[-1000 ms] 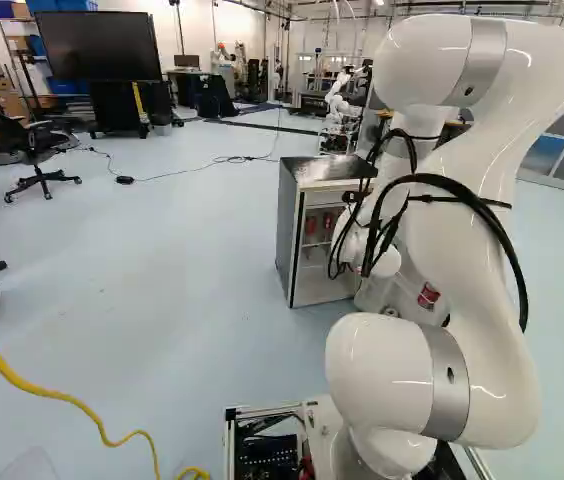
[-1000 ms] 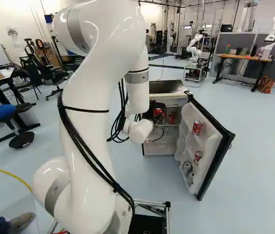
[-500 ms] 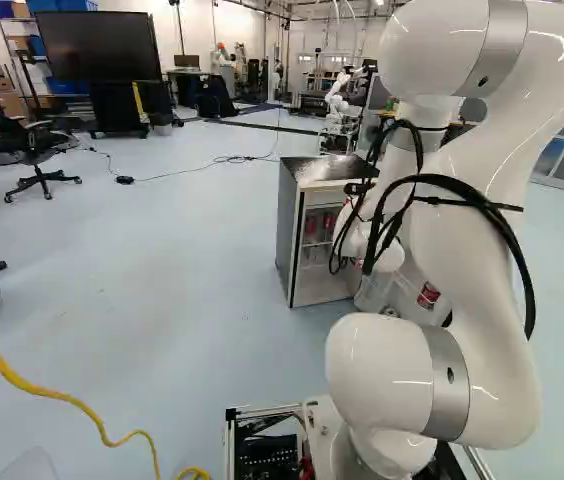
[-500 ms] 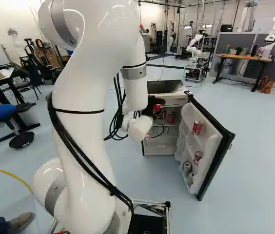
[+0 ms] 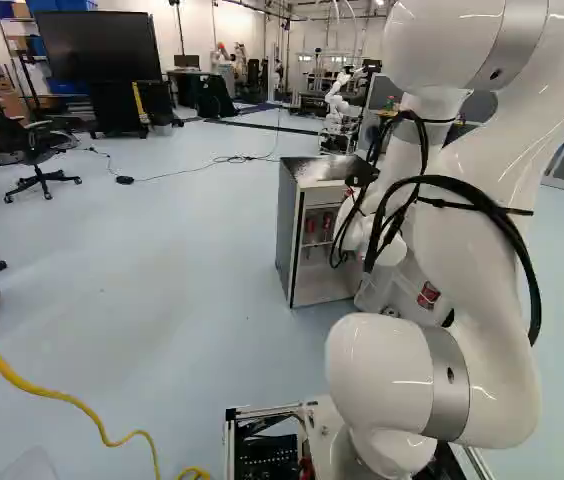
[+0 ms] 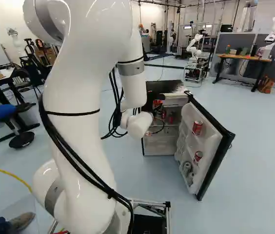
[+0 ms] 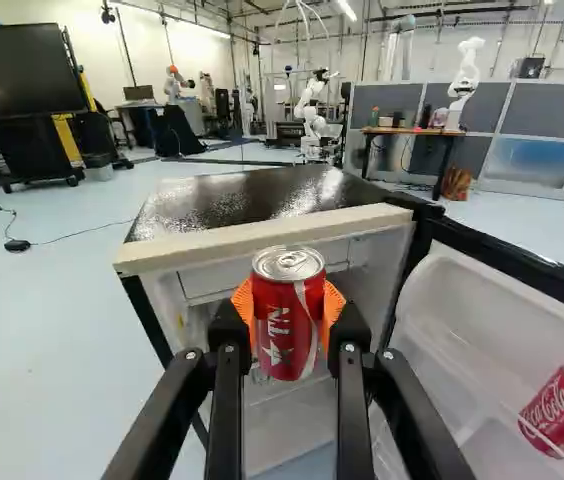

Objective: Grab a drink from the fridge

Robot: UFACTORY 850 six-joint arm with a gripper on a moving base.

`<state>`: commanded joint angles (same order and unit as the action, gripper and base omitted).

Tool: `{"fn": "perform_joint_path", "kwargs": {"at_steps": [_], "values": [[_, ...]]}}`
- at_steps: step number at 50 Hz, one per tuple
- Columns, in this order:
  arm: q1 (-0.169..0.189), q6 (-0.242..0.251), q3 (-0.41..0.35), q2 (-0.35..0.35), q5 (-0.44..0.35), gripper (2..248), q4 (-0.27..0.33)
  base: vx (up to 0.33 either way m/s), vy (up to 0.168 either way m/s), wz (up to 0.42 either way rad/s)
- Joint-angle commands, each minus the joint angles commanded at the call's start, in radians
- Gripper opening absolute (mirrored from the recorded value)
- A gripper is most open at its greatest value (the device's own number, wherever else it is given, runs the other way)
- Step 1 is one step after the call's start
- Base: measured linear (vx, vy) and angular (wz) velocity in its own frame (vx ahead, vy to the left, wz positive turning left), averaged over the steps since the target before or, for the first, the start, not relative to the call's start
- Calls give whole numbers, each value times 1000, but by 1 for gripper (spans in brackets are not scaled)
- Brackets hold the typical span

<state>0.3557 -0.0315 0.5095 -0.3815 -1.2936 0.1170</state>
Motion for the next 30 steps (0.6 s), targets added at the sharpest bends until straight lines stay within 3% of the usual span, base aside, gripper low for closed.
{"fn": "perform_joint_path", "kwargs": {"at_steps": [30], "values": [[-11,0,41,37,0,88,0,0,0,0]]}}
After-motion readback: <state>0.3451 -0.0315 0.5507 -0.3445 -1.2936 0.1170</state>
